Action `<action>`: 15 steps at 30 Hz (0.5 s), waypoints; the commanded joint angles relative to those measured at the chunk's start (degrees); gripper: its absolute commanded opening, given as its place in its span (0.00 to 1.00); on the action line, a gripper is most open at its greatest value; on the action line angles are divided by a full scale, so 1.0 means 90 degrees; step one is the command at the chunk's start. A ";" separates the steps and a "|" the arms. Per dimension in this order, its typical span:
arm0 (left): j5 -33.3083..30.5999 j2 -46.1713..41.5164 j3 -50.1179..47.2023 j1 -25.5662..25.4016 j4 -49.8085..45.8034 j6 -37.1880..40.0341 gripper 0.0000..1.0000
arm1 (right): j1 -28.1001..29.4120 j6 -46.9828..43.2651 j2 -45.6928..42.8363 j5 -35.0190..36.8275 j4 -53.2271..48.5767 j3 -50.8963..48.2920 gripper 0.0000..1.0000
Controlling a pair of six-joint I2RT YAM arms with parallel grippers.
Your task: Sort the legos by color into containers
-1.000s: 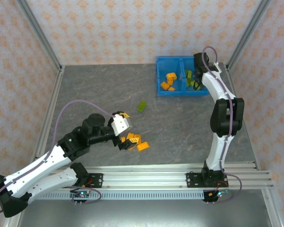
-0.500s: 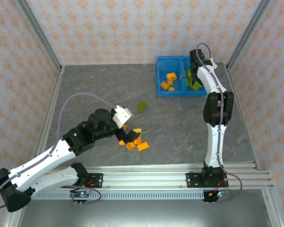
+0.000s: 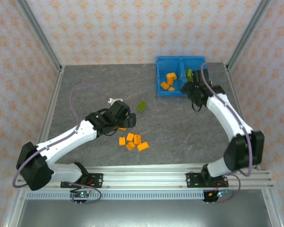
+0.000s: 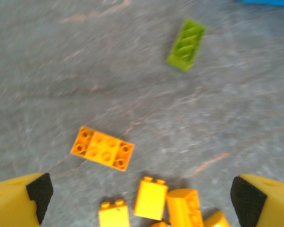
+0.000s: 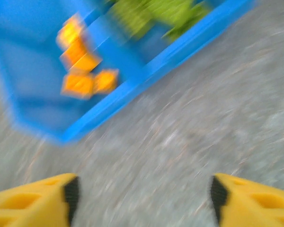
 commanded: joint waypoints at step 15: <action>0.0978 0.2161 0.0349 0.0955 -0.0316 0.2070 1.00 | 0.2741 -0.0483 -0.0234 -0.3020 0.0251 -0.0819 0.99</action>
